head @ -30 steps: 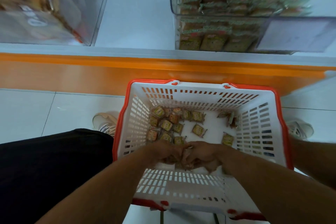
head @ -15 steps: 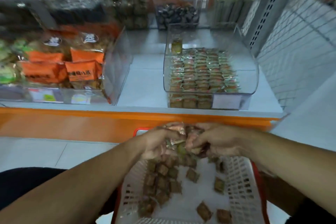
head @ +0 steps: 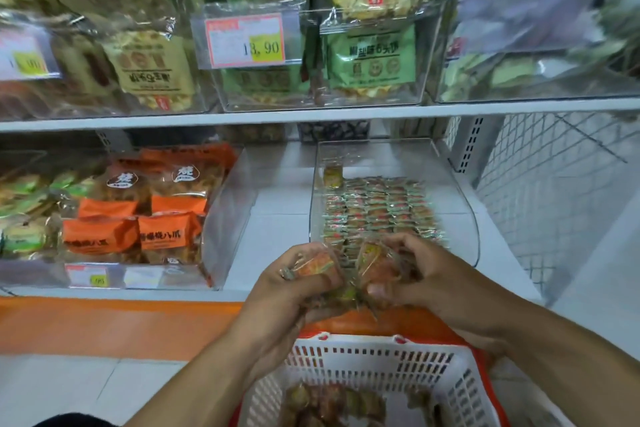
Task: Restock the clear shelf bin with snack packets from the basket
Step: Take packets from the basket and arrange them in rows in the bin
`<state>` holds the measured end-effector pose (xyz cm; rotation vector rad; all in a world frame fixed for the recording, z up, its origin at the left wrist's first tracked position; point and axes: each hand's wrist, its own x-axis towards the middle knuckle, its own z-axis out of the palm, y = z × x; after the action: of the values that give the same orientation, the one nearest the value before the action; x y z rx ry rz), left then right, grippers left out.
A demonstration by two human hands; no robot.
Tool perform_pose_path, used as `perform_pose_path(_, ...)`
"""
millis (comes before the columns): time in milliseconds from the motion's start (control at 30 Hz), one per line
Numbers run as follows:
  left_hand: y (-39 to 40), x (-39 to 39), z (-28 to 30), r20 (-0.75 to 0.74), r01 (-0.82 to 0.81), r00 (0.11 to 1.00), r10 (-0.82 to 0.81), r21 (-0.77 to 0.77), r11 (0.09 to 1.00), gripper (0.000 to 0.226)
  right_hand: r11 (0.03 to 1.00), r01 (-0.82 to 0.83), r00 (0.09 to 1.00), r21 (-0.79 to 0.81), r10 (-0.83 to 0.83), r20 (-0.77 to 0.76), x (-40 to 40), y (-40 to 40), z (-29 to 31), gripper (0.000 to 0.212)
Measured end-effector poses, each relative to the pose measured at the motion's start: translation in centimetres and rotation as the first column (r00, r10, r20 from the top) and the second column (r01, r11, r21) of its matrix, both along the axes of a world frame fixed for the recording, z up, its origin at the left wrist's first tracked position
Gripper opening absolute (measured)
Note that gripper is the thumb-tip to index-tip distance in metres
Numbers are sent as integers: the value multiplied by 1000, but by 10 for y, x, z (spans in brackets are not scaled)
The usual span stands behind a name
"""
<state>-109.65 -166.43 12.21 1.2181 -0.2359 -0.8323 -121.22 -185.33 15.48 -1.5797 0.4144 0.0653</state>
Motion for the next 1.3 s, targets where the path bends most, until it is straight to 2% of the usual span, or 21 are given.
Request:
perform_pose_path(200,-9,6,-7,32,132,990,-136,97,986,48,1000,-10,1000,11,10,9,9,-14,-7,76)
perform_pose_path(367,-15,11,0,97,135,984,-148,127,983,52,1000,6,1000,6,-7,22,26,-18,-6,65)
perform_pose_path(500,-18,16,7,76,137,987,-139,41,990,63,988,31,996,148,-43,75,39,-18,-5,62)
perform_pose_path(600,-18,17,11,-32,111,993,-112,-34,993,65,993,-1,993,114,-12,116,45,-13,-2,52)
perform_pose_path(800,-12,15,15,-170,53,983,-65,-69,996,50,918,8,985,397,-77,157,44,-5,1,41)
perform_pose_path(1033,-8,17,10,-182,80,979,-88,-50,996,38,967,67,986,246,-102,132,39,-9,-1,49)
perform_pose_path(1100,-8,16,9,-189,77,978,-85,-51,996,32,958,6,993,287,-41,114,36,-11,-1,47)
perform_pose_path(1200,-9,15,7,-155,35,987,-42,-44,998,43,935,-78,995,346,50,90,33,-14,0,44)
perform_pose_path(1300,-10,15,8,-125,50,991,-55,-42,998,34,932,-103,994,348,85,66,31,-17,1,46)
